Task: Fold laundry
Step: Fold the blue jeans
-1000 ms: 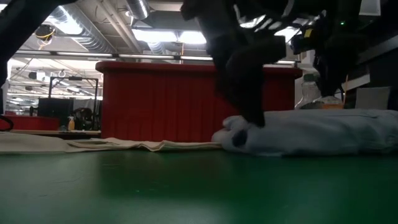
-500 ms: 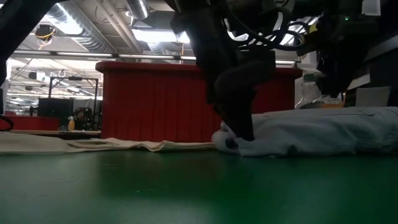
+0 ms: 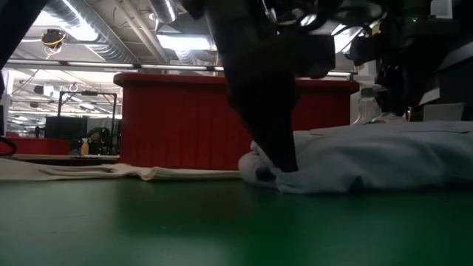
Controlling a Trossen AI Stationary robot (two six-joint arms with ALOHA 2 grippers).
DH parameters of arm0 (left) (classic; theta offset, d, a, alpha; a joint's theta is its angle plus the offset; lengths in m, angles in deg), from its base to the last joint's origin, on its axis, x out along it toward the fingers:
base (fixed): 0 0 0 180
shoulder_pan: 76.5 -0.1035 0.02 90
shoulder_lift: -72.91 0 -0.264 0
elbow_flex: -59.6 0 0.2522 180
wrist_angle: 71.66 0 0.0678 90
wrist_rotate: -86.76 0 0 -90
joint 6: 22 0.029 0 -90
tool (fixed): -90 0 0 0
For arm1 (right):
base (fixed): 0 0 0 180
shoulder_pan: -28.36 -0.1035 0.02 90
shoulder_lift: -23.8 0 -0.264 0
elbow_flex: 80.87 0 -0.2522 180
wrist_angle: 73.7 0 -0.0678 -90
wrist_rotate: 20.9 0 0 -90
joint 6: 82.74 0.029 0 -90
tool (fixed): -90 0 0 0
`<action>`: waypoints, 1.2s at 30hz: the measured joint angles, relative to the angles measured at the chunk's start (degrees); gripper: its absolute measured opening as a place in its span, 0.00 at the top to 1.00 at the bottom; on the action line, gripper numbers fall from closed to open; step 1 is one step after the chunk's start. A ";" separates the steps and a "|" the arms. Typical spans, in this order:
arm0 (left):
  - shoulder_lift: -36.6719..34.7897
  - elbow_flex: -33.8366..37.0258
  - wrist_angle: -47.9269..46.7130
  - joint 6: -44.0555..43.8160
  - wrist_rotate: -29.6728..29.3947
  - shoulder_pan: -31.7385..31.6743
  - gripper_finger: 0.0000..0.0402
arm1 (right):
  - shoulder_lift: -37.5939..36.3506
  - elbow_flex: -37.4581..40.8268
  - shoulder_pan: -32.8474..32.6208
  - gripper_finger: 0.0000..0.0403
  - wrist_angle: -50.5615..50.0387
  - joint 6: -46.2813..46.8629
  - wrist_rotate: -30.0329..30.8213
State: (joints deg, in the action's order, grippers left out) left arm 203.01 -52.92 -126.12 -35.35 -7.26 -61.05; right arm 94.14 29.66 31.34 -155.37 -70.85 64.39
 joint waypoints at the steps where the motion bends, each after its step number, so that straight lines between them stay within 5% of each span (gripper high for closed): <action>1: 0.07 -0.68 -0.77 -0.04 0.29 0.70 0.73 | 0.00 0.00 0.00 0.34 -0.02 -0.52 -0.03; 9: 0.96 -15.52 -11.19 2.77 2.14 2.80 0.73 | 0.02 -3.33 0.00 0.34 -4.53 -1.81 2.45; 19: 0.49 -30.92 -29.86 8.16 -7.88 -0.95 0.73 | 0.02 -4.34 0.00 0.34 -6.61 -2.40 7.18; 29: 0.57 -28.30 -33.59 8.59 -8.23 -11.17 0.73 | 0.02 4.10 0.04 0.34 -5.29 -6.42 7.29; 36: 0.46 -22.23 -29.41 9.05 -1.87 -16.85 0.73 | 0.02 6.85 0.02 0.34 -3.99 -6.48 10.92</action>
State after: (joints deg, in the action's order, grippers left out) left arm 203.48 -75.15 -155.53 -26.30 -9.13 -77.90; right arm 94.16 36.52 31.36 -159.35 -77.33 75.31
